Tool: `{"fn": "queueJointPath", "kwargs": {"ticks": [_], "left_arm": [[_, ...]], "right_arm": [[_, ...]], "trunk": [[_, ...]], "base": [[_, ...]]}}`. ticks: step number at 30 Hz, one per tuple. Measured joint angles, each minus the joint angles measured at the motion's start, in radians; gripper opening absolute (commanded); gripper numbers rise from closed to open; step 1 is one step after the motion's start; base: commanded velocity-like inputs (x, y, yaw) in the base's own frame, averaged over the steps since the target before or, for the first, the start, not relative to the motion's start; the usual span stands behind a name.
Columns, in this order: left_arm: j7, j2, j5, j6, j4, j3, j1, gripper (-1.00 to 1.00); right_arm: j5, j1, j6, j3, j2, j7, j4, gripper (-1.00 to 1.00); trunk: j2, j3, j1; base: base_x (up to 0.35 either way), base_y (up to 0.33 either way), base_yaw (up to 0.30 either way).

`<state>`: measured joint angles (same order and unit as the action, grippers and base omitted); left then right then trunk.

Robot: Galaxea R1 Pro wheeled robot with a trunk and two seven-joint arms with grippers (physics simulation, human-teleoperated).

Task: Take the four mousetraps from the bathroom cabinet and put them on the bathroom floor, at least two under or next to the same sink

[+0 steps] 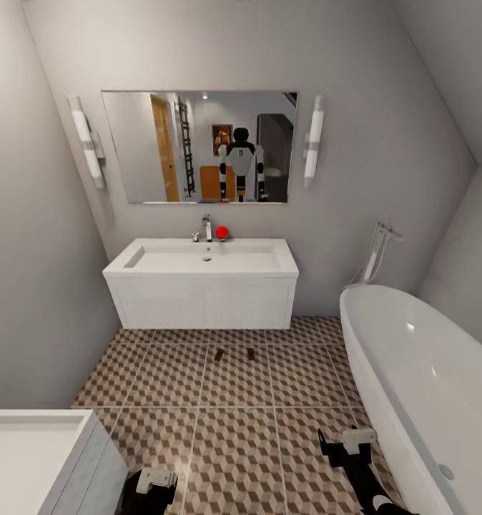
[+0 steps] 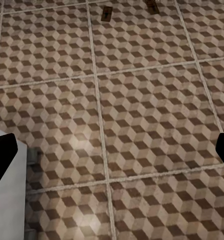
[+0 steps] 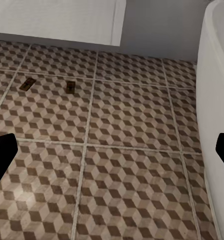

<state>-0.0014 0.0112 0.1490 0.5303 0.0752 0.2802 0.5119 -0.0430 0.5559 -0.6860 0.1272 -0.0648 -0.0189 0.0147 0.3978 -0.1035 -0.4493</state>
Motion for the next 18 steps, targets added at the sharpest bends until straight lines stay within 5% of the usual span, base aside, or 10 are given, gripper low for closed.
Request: {"fn": "queueJointPath", "kwargs": {"ticks": [18], "left_arm": [[-0.001,0.0,0.0,0.0,0.0,0.001,0.0,1.0]], "right_arm": [[0.0,0.0,0.0,0.0,0.001,-0.001,0.0,1.0]], "trunk": [[0.0,0.019,0.0]], "base": [[0.0,0.0,0.0]]}}
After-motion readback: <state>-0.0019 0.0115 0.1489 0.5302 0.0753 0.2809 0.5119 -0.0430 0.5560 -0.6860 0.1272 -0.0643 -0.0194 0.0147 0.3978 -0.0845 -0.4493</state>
